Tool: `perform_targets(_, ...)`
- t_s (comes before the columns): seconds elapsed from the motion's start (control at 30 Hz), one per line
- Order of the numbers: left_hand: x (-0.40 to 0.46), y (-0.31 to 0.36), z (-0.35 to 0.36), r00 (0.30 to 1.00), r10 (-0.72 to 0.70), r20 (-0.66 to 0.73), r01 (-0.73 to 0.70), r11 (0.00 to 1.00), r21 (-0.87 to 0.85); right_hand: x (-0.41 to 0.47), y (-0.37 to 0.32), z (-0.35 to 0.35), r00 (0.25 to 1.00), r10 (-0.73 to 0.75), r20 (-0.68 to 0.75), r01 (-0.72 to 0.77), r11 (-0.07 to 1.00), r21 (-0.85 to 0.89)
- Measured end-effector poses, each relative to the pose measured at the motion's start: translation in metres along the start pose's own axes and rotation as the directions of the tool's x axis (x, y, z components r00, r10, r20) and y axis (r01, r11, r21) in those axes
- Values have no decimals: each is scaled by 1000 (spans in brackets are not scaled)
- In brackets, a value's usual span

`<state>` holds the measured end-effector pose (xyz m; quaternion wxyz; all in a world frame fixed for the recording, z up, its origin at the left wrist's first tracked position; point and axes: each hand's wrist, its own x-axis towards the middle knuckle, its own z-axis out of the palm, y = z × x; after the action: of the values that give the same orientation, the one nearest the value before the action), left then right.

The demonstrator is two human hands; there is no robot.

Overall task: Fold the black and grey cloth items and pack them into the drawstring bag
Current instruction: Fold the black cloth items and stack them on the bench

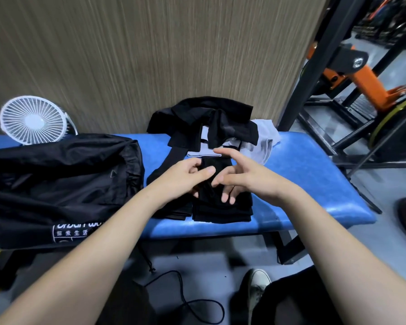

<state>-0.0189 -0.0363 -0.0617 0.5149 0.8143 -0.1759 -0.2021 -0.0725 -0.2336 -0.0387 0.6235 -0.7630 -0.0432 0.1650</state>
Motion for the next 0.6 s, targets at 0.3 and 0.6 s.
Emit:
perform_targets(0.3, -2, 1, -2, 998, 51, -39, -46, 992, 120, 4, 22, -33, 950, -113, -292, -76, 822, -564)
perform_targets(0.6, 0, -7, 1, 989, 114, -91, -55, 868, 493, -1, 27, -32, 979, -62, -193, -82, 752, -654)
